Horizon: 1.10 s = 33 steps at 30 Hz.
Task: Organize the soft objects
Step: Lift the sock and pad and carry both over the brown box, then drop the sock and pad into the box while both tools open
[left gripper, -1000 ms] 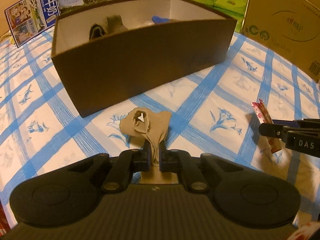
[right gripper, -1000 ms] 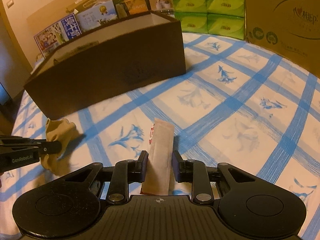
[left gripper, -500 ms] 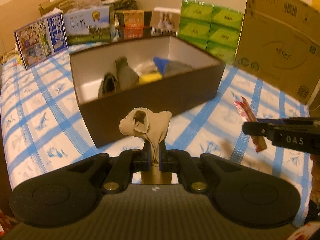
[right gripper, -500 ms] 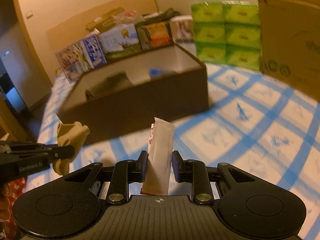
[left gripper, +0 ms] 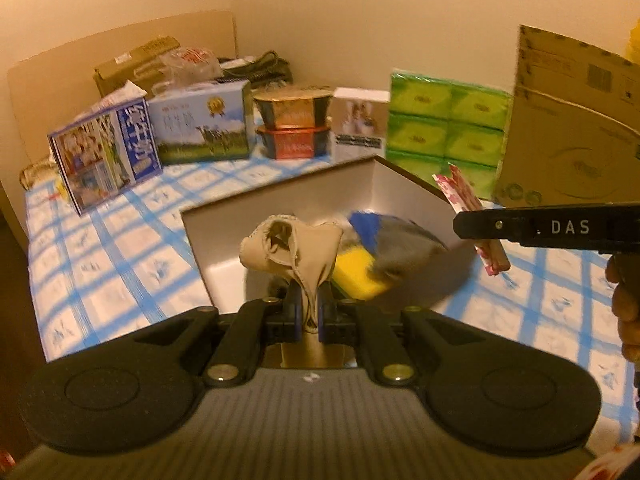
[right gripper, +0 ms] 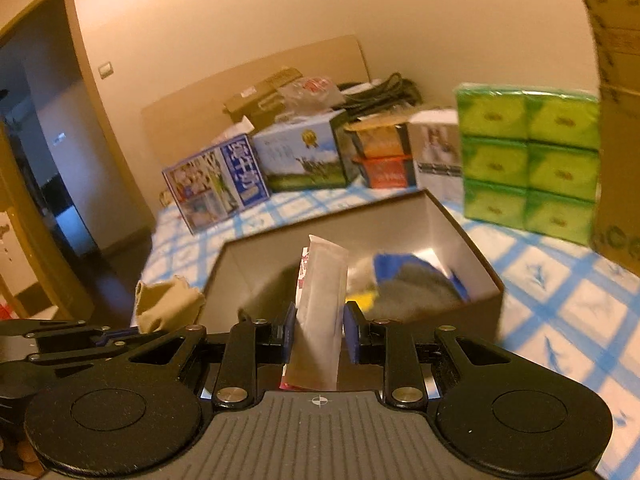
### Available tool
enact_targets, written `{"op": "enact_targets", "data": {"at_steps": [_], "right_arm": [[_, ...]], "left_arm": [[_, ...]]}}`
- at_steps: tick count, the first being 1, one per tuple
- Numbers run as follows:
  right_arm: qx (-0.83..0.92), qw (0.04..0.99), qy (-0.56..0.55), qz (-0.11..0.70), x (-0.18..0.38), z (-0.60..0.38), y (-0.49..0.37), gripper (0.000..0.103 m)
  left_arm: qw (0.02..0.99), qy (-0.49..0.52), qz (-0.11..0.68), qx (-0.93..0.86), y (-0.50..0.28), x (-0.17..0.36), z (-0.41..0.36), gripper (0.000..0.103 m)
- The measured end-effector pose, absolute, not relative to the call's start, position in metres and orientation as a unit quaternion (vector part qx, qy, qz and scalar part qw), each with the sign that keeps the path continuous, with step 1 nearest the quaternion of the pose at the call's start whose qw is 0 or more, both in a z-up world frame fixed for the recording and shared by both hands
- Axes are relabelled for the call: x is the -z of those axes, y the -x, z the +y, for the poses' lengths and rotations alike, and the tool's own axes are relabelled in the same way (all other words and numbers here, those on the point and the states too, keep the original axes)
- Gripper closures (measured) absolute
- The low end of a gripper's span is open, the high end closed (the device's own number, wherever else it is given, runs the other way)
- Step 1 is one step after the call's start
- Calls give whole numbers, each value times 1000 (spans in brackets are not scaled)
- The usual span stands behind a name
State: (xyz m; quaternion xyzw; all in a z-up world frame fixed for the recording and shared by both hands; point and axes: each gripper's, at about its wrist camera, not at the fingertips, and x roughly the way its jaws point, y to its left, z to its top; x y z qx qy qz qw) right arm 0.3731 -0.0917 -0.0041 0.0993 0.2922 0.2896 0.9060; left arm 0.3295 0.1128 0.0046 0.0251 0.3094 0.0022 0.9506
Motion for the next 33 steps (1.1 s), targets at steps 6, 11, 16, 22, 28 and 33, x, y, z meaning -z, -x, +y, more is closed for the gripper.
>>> {"op": "enact_targets", "data": {"at_steps": [6, 11, 16, 22, 28, 33], "right_arm": [[-301, 901, -101, 296, -3, -62, -417, 77], [-304, 895, -103, 310, 3, -41, -454, 77], [-301, 891, -89, 327, 16, -24, -483, 77], [-297, 888, -84, 340, 31, -15, -507, 77], [-295, 884, -89, 351, 42, -12, -518, 76], [-294, 884, -92, 352, 45, -9, -522, 75]], "left_arm": [[949, -26, 314, -23, -376, -9, 138, 97], [945, -19, 325, -32, -412, -5, 156, 97], [940, -18, 340, -34, -443, 6, 167, 96], [937, -16, 348, -41, -470, 19, 177, 82], [932, -8, 359, -47, -477, 29, 183, 71], [929, -5, 366, -54, -477, 33, 187, 70]]}}
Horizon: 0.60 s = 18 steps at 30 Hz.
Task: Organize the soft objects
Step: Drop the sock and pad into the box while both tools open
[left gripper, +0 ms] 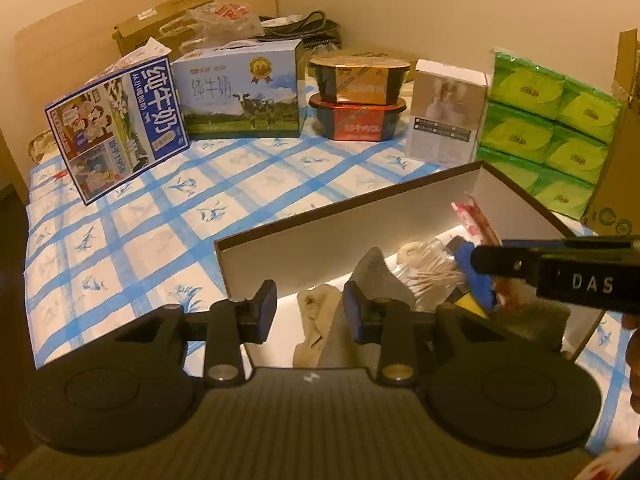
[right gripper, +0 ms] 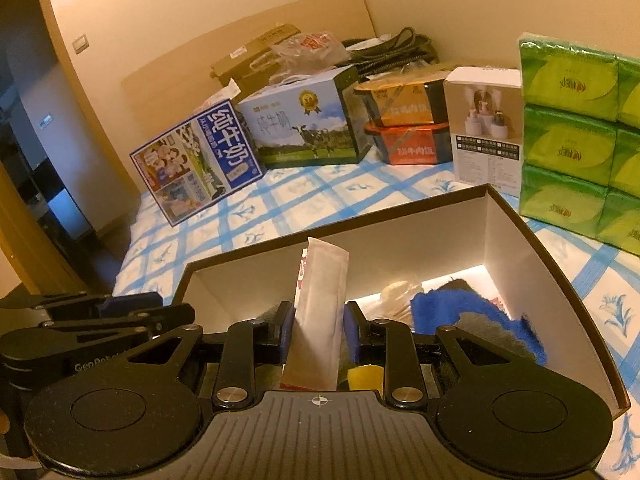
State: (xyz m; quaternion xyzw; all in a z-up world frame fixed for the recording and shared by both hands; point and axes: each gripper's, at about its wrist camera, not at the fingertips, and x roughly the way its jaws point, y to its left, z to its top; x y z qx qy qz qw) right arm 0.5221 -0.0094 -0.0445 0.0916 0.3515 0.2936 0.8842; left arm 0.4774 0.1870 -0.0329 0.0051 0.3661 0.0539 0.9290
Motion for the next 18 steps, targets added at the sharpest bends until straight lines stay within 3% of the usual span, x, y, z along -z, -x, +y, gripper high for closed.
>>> {"op": "enact_targets", "data": {"at_steps": [4, 8, 18], "right_arm": [[-290, 889, -93, 342, 42, -7, -525, 70], [-277, 899, -99, 325, 37, -9, -527, 35], [-271, 899, -117, 323, 30, -31, -517, 24]], "left_arm": [[930, -4, 365, -54, -477, 33, 188, 69], [931, -8, 361, -54, -475, 32, 188, 66], [932, 10, 359, -47, -456, 25, 184, 54]]}}
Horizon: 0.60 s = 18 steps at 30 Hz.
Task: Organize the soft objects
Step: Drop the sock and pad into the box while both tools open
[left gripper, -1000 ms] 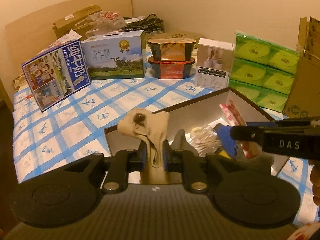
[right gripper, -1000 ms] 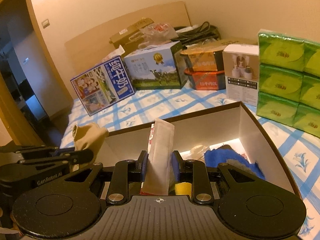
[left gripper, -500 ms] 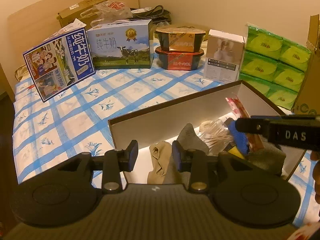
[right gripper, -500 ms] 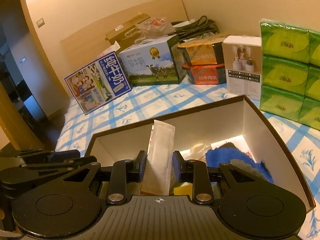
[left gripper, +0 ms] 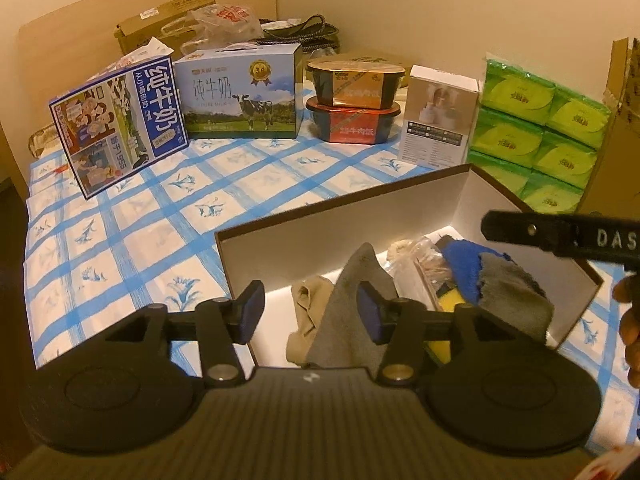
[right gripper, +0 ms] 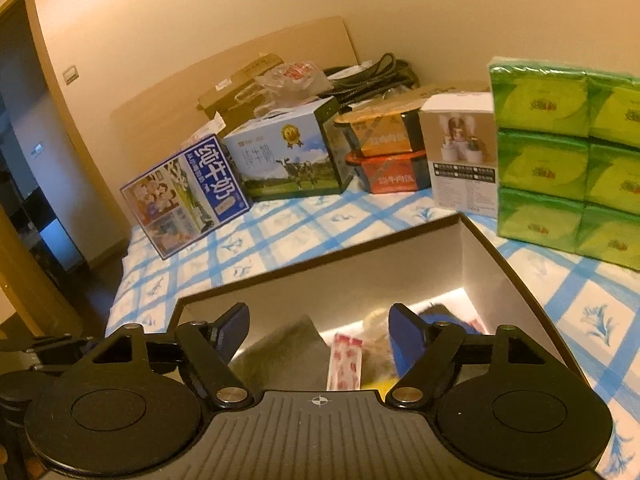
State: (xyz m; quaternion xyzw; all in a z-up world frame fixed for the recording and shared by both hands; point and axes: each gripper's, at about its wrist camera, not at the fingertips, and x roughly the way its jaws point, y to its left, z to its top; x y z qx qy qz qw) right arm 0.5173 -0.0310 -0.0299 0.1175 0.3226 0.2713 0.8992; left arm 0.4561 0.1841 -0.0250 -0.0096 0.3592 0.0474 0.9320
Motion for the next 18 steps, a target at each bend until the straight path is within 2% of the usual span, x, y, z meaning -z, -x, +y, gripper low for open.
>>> {"op": "enact_targets", "data": {"at_steps": [4, 7, 13, 16, 18], "right_arm": [[-272, 898, -115, 326, 31, -43, -497, 21], [-269, 900, -109, 325, 30, -55, -475, 20], [-266, 903, -100, 322, 19, -81, -423, 19], [-263, 906, -84, 321, 12, -93, -391, 19], [-266, 906, -78, 318, 7, -101, -367, 19]], "left_arm": [[933, 16, 357, -47, -435, 20, 179, 52], [934, 23, 354, -45, -415, 14, 173, 43], [938, 31, 343, -32, -364, -4, 155, 42], [940, 30, 339, -34, -331, -13, 141, 36], [940, 34, 337, -32, -311, -17, 132, 35]]}}
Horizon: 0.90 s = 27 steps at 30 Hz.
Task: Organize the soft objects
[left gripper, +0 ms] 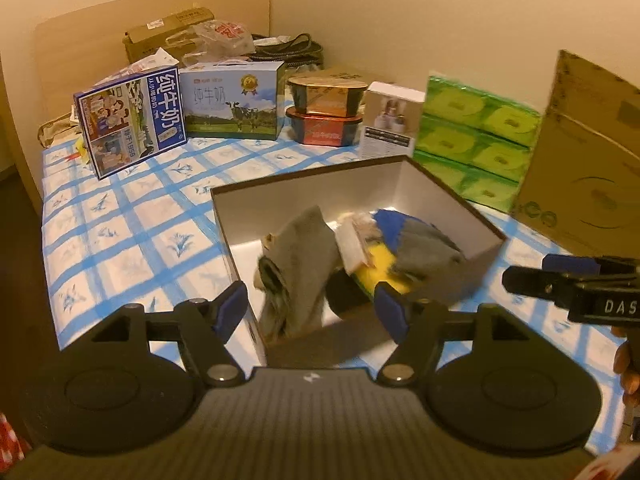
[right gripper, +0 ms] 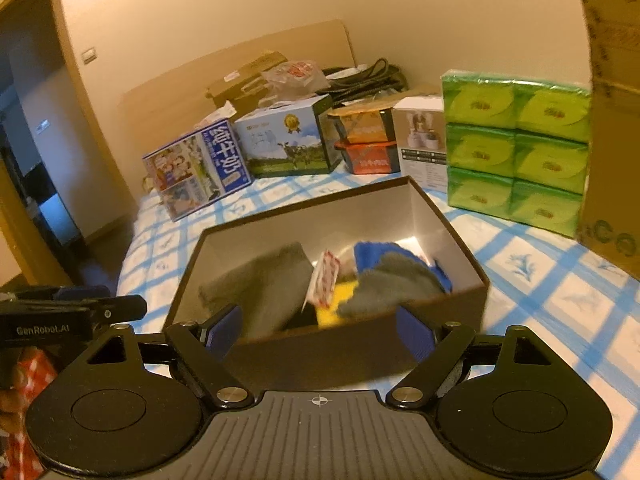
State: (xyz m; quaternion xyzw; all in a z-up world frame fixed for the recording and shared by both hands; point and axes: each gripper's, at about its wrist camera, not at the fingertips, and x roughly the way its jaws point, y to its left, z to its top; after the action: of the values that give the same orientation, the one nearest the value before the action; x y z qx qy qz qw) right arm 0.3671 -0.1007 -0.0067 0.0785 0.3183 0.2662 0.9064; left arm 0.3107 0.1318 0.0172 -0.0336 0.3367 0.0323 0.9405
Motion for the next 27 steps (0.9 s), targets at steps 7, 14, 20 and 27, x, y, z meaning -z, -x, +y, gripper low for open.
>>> {"op": "enact_targets", "data": {"at_steps": [7, 14, 20, 27], "right_arm": [[-266, 908, -59, 319, -6, -126, -289, 19], [-255, 908, -61, 326, -11, -148, -223, 19], [-245, 906, -51, 341, -10, -162, -176, 19], [-235, 903, -46, 358, -6, -173, -126, 19]], "left_arm": [[940, 36, 337, -34, -240, -31, 100, 29], [940, 36, 336, -34, -176, -37, 77, 26], [936, 40, 346, -44, -124, -36, 63, 26], [930, 32, 363, -53, -74, -28, 47, 27]]}}
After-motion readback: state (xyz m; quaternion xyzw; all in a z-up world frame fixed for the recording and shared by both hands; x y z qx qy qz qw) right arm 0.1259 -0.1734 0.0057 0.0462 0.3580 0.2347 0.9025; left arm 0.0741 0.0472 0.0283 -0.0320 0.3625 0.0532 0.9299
